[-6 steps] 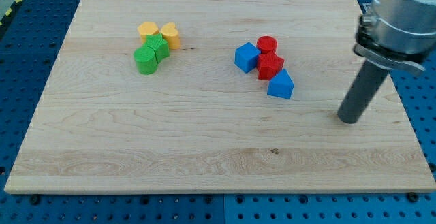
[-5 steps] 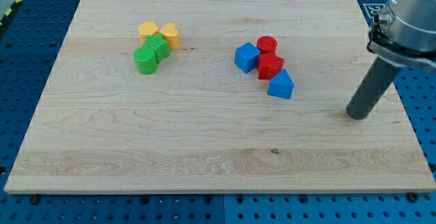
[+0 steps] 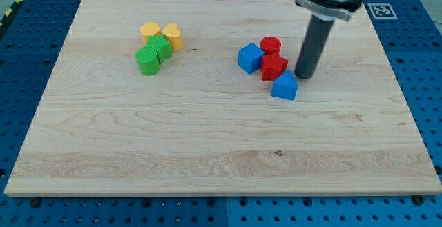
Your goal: Separate the blue triangle from the red star
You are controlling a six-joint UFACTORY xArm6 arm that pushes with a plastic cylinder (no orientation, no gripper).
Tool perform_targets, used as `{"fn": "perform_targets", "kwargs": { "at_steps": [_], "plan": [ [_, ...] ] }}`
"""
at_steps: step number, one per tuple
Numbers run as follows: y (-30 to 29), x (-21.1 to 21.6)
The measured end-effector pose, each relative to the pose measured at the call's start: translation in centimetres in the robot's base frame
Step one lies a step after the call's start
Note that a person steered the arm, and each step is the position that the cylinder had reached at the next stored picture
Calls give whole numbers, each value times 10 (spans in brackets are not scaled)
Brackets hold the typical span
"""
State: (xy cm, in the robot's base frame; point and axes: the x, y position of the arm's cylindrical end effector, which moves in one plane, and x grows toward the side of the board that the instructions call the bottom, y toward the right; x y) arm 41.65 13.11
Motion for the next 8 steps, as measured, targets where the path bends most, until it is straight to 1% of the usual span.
{"fn": "perform_targets", "kwargs": {
  "at_steps": [1, 2, 3, 4, 5, 6, 7, 8],
  "plan": [
    [1, 0],
    [6, -25],
    [3, -24],
    [3, 7],
    [-6, 27],
    [0, 35],
    [13, 33],
    [14, 5]
  ]
}}
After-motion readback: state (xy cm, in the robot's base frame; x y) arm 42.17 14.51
